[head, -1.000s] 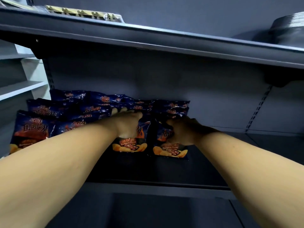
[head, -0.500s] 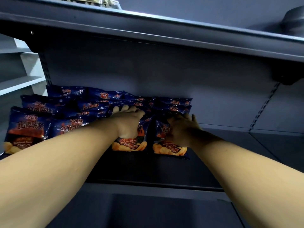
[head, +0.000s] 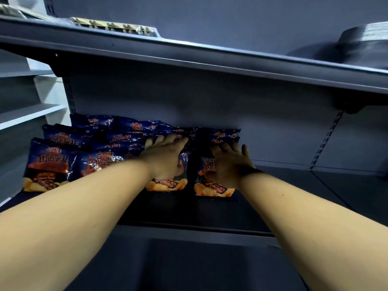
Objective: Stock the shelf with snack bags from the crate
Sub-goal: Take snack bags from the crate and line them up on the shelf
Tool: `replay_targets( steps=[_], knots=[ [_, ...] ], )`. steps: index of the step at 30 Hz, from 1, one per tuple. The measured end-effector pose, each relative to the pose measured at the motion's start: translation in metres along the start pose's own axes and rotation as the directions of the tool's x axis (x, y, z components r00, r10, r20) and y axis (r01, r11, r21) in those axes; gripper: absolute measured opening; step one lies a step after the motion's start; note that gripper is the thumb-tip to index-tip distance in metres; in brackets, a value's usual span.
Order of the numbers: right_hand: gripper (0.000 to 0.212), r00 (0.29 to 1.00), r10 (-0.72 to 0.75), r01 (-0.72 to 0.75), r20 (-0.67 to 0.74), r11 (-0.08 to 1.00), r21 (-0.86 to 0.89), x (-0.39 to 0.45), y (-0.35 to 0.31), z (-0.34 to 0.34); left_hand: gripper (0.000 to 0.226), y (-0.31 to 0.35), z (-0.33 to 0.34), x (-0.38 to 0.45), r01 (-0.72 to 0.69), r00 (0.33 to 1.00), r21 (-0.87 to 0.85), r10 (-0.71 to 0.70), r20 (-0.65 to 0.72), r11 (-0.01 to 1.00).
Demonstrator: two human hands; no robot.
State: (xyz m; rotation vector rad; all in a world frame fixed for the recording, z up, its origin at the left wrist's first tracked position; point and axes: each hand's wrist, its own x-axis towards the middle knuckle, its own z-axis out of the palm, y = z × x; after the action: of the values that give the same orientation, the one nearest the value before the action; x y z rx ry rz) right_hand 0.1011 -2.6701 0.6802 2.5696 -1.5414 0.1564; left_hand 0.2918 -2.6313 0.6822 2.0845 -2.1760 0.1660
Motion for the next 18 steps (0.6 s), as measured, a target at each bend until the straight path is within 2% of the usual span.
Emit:
replay_targets(
  steps=[9,14,18],
  knots=[
    [0.084,1.000,0.025,-0.025,0.006,0.999,0.021,-0.022,-0.002,-0.020,0.075,0.027,-0.016,-0.019,0.033,0.998,-0.046,-0.036,-0.060,0.998],
    [0.084,0.999,0.032,-0.031,-0.018,0.999,0.038,-0.046,0.006,-0.026,0.055,0.054,-0.027,-0.039,0.029,0.987,-0.162,-0.054,-0.151,0.986],
    [0.081,0.999,0.024,-0.022,-0.042,0.998,0.063,-0.070,0.021,-0.038,0.050,0.080,-0.030,-0.056,0.041,0.985,-0.147,-0.065,-0.162,0.988]
  ],
)
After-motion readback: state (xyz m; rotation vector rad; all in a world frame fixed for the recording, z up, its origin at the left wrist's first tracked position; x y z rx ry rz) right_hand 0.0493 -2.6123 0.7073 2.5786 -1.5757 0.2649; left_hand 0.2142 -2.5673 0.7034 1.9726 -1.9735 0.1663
